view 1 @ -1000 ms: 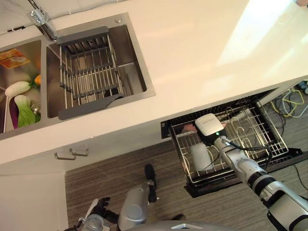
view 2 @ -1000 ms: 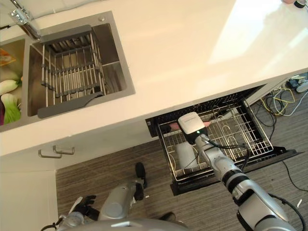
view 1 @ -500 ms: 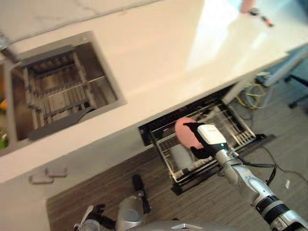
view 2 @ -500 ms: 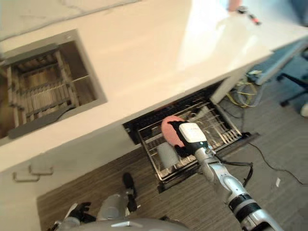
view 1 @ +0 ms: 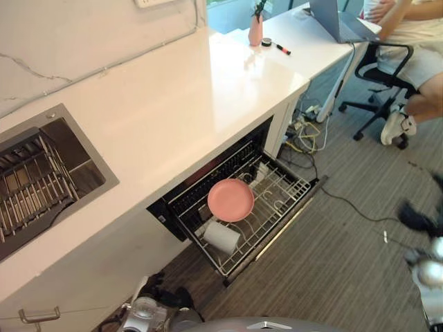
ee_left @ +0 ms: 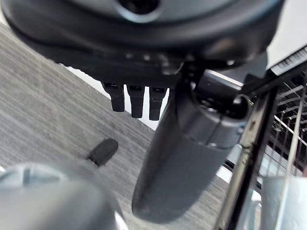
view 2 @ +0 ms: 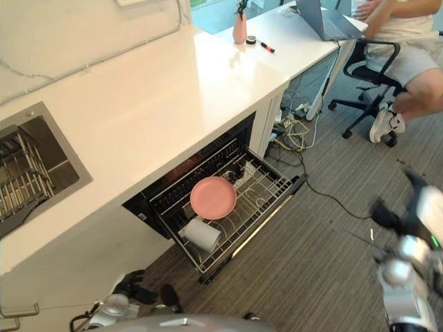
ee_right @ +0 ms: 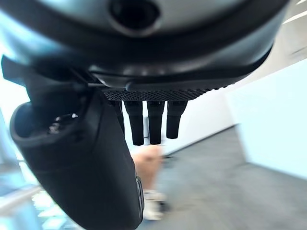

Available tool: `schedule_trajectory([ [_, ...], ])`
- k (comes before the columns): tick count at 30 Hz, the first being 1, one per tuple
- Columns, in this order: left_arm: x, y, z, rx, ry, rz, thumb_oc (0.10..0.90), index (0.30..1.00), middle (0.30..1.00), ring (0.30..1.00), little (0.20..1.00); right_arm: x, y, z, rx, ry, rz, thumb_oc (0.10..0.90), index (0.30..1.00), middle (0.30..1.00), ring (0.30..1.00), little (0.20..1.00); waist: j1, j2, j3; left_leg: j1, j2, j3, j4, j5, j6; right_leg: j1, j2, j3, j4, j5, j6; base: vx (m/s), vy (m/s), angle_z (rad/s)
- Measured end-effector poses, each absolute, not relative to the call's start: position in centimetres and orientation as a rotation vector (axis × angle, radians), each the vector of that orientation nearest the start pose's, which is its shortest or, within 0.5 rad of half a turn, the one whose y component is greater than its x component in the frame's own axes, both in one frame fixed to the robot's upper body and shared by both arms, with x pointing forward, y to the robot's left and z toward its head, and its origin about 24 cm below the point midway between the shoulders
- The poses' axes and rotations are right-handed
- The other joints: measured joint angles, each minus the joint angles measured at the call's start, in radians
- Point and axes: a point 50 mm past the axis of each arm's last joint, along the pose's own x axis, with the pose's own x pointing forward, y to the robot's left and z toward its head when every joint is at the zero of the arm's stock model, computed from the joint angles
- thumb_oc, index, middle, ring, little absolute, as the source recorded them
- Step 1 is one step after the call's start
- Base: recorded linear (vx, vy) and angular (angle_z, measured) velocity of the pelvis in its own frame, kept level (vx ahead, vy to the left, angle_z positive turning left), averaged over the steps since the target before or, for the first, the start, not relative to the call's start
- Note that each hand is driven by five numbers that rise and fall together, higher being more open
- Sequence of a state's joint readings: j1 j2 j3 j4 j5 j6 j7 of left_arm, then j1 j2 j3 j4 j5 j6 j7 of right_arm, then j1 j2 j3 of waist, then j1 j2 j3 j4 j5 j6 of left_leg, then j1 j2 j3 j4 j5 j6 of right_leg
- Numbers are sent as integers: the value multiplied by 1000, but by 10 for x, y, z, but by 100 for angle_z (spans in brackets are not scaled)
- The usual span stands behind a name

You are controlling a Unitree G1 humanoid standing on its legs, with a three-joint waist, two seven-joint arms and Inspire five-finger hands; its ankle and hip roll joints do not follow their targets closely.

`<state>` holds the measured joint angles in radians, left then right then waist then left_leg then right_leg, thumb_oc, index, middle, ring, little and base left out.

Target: Place the dishes in the dishwasher.

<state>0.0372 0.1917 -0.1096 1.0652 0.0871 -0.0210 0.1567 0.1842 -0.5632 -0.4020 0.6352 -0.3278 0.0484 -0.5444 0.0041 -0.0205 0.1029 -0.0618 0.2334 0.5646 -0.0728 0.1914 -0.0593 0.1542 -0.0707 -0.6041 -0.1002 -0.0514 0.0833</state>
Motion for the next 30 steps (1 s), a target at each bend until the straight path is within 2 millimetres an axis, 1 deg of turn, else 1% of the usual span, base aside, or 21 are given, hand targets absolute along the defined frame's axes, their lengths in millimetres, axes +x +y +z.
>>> schedule_trajectory([
  [1,107,218,-155,377,1078,99,800,900,900,900,900,98,-412,-18,-934,716,-996,400,300,300,300,300,-11,13,-6,-5,6,0,1,3,-4,-7,4,4,0,-1,-2,11,13,-18],
  [2,103,218,-156,373,1095,102,800,900,900,900,900,88,-411,-27,-928,759,-1017,400,300,300,300,300,-15,19,-9,-6,7,0,6,5,-4,-8,3,11,0,-1,-2,5,9,-18],
  [3,103,218,-157,363,1095,113,800,900,900,900,900,70,-406,-44,-897,852,-1045,400,300,300,300,300,-20,14,-8,-8,11,-1,36,5,-5,1,0,14,0,-1,-2,3,15,-14],
  [4,102,218,-157,368,1097,118,800,900,900,900,900,59,-397,-57,-844,927,-1048,400,300,300,300,300,-25,12,-8,-15,9,1,58,0,-4,10,-5,12,0,0,-3,6,23,-11],
  [6,101,217,-158,373,1106,117,800,900,900,900,900,57,-376,-75,-824,967,-975,400,300,300,300,300,-34,23,-8,-9,2,4,39,-5,-10,2,-12,10,0,-3,-8,6,31,-12],
  [7,101,216,-160,373,1121,116,800,900,900,900,900,60,-362,-85,-821,983,-892,400,300,300,300,300,-40,30,-9,-7,-3,1,16,-5,-14,-1,-8,4,0,-3,-8,10,47,12],
  [8,101,216,-160,374,1124,117,800,900,900,900,900,68,-338,-100,-807,995,-774,400,300,300,300,300,-38,31,-11,-4,-10,-4,-4,2,-25,2,-5,-8,0,-3,-8,11,48,32],
  [10,102,218,-159,364,1122,139,800,900,900,900,900,91,-303,-108,-781,914,-572,400,300,300,300,300,-22,30,-11,-1,-23,-10,-15,3,-26,5,-14,-30,-1,0,-2,7,49,32],
  [12,102,219,-159,367,1116,151,800,900,900,900,900,121,-279,-109,-766,816,-417,400,300,300,300,300,5,31,-11,-6,-39,-24,-17,2,-26,8,-20,-45,-1,5,5,0,41,24],
  [14,103,219,-158,371,1112,154,800,900,900,900,900,149,-263,-105,-752,745,-340,400,300,300,300,300,26,34,-10,-12,-55,-43,-17,-1,-21,20,-31,-66,-1,7,15,8,38,42],
  [15,105,219,-158,372,1104,156,800,900,900,900,900,165,-257,-100,-729,691,-318,400,300,300,300,300,46,36,-10,-13,-66,-54,-17,-14,-13,29,-38,-85,-2,5,25,15,44,49],
  [16,104,219,-158,375,1103,160,800,900,900,900,900,176,-253,-96,-723,659,-307,400,300,300,300,300,61,36,-9,-14,-73,-60,-17,-19,-12,33,-42,-94,-2,5,29,23,41,47],
  [17,102,222,-158,389,1110,169,800,900,900,900,900,191,-249,-93,-721,646,-291,400,300,300,300,300,88,34,-8,-17,-83,-72,-17,-20,-10,40,-47,-108,-2,5,35,20,31,48],
  [18,98,226,-158,399,1117,178,800,900,900,900,900,193,-251,-98,-736,694,-300,400,300,300,300,300,110,32,-7,-32,-96,-95,-17,-19,-1,47,-51,-137,-1,7,43,29,36,59],
  [20,90,232,-158,418,1137,186,800,900,900,900,900,190,-257,-100,-755,726,-297,400,300,300,300,300,135,20,0,-49,-114,-118,-17,-16,11,51,-60,-173,-1,8,53,28,23,61],
  [22,77,236,-161,424,1196,189,800,900,900,900,900,187,-261,-102,-781,742,-282,400,300,300,300,300,141,13,1,-59,-134,-146,-16,-11,19,61,-69,-209,-1,9,55,31,19,55],
  [23,69,236,-162,430,1217,184,800,900,900,900,900,189,-262,-101,-782,738,-282,400,300,300,300,300,152,9,3,-67,-142,-150,-16,-8,24,62,-71,-219,-1,8,56,35,16,40],
  [25,65,236,-164,438,1237,172,800,900,900,900,900,193,-267,-98,-798,732,-288,400,300,300,300,300,158,7,4,-83,-148,-166,-16,-3,31,60,-72,-241,-1,8,58,42,13,45],
  [26,55,235,-165,434,1262,164,800,900,900,900,900,201,-271,-93,-824,727,-280,400,300,300,300,300,187,0,8,-100,-157,-170,-13,1,37,62,-70,-263,-1,7,59,34,20,55],
  [29,54,234,-166,427,1267,151,800,900,900,900,900,215,-279,-83,-865,706,-268,400,300,300,300,300,219,-1,18,-124,-162,-185,-14,4,45,60,-68,-296,-1,2,67,10,26,44],
  [30,46,235,-167,424,1288,154,800,900,900,900,900,227,-278,-76,-884,675,-251,400,300,300,300,300,241,-8,27,-137,-165,-189,-14,6,47,56,-64,-300,0,0,70,-8,16,16],
])
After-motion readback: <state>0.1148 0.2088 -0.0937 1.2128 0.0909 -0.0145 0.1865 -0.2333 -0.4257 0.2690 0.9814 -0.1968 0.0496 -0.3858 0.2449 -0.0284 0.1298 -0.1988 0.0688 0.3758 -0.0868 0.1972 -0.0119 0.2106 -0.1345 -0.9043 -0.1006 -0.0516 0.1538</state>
